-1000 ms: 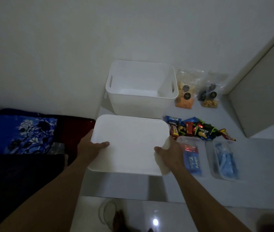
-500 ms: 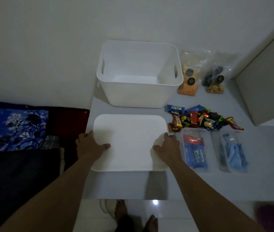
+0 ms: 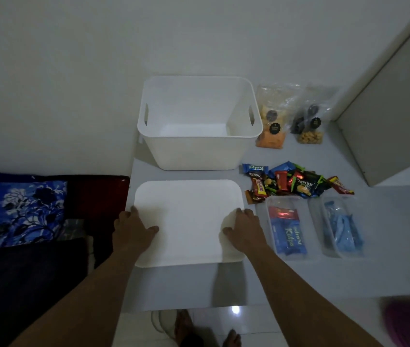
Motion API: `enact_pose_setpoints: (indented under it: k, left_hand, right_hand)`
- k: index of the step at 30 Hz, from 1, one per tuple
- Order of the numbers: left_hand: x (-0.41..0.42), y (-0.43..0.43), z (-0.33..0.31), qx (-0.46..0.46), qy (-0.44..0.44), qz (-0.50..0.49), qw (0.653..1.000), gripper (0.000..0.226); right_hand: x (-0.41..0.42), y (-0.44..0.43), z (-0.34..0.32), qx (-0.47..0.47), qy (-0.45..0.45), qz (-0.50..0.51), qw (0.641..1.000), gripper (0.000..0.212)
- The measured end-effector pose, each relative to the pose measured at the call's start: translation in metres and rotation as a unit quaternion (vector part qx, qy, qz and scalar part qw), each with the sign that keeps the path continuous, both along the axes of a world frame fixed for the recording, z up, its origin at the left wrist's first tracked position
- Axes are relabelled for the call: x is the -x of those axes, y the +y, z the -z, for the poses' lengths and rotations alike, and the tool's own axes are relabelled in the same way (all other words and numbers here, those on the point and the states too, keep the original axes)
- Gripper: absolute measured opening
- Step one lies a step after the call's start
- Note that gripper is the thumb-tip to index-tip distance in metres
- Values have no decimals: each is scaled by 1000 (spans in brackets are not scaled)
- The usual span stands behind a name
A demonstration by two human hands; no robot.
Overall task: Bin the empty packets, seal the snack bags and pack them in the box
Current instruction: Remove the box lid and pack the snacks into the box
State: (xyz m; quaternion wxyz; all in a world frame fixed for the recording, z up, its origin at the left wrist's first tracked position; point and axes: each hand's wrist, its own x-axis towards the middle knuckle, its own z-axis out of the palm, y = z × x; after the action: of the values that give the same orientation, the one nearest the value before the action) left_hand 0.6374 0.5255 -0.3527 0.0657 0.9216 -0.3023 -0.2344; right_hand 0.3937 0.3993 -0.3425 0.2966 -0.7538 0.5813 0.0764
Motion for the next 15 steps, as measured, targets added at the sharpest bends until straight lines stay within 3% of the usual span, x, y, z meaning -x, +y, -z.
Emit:
enact_pose_setpoints:
  k: [4, 8, 12, 15]
  left_hand:
    - [3, -6, -13, 16, -28, 26, 999, 86]
    - [14, -33, -48, 138, -29, 73, 987, 73]
    - [37, -70, -99, 238, -69, 151, 957, 63]
    - [58, -98, -132, 284, -93, 213, 930, 61]
  right_hand:
    - [0, -4, -12, 6, -10, -2, 1000, 60]
    - [6, -21, -47, 47, -13, -14, 999, 53]
    - [24, -43, -88, 91, -15, -15, 996, 41]
    - [41, -57, -125, 130, -7, -15, 991, 43]
